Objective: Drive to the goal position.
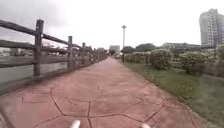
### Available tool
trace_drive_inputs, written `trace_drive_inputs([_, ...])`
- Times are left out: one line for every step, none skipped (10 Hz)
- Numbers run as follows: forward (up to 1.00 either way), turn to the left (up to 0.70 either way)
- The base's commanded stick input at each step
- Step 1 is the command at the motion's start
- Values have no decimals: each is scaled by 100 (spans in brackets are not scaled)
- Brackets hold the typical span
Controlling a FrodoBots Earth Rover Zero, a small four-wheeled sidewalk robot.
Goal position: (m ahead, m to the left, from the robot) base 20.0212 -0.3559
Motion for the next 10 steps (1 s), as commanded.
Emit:
trace_drive_inputs([70,0])
trace_drive_inputs([70,0])
trace_drive_inputs([70,0])
trace_drive_inputs([70,0])
trace_drive_inputs([70,0])
trace_drive_inputs([70,0])
trace_drive_inputs([70,2])
trace_drive_inputs([70,2])
trace_drive_inputs([70,2])
trace_drive_inputs([70,2])
